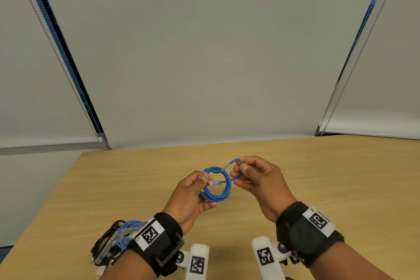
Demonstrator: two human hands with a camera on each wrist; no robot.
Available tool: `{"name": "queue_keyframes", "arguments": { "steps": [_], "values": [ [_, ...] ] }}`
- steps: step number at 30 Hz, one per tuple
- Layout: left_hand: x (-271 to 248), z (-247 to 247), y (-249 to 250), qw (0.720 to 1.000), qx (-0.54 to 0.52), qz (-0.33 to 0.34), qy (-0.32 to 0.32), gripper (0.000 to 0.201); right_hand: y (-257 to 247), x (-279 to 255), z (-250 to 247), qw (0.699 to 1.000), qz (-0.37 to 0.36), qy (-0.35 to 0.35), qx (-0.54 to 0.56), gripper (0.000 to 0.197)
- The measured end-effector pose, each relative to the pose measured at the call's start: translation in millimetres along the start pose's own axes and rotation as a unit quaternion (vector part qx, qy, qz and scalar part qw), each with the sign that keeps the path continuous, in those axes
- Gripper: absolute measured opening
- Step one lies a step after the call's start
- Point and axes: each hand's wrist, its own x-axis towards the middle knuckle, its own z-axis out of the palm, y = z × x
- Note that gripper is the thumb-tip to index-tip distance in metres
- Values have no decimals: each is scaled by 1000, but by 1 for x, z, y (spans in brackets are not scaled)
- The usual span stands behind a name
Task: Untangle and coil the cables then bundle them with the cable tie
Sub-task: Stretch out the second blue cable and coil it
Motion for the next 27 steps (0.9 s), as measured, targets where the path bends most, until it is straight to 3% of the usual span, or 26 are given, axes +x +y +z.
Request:
{"name": "queue_keyframes", "arguments": {
  "steps": [4, 8, 14, 18, 24, 27],
  "values": [
    [-2, 3, 1, 999, -18, -6, -33, 43, 1, 3, 1, 998, 11, 18, 58, 13],
    [-1, 5, 1, 1000, -16, 17, -19, 30, 3, -4, 8, 999, 18, -19, -26, 9],
    [5, 15, 3, 995, -24, 83, 58, 38, 10, -22, 26, 997, 44, -29, -51, 37],
    [3, 27, -2, 993, -1, 98, 64, 27, 13, -23, 36, 989, 66, -45, -125, 54],
    [4, 21, -16, 990, 43, 117, 70, 19, 9, -19, 25, 976, 191, -107, -12, 37],
    [5, 18, -20, 988, 53, 130, 59, 17, 11, -14, 22, 968, 213, -130, 11, 38]
  ]
}}
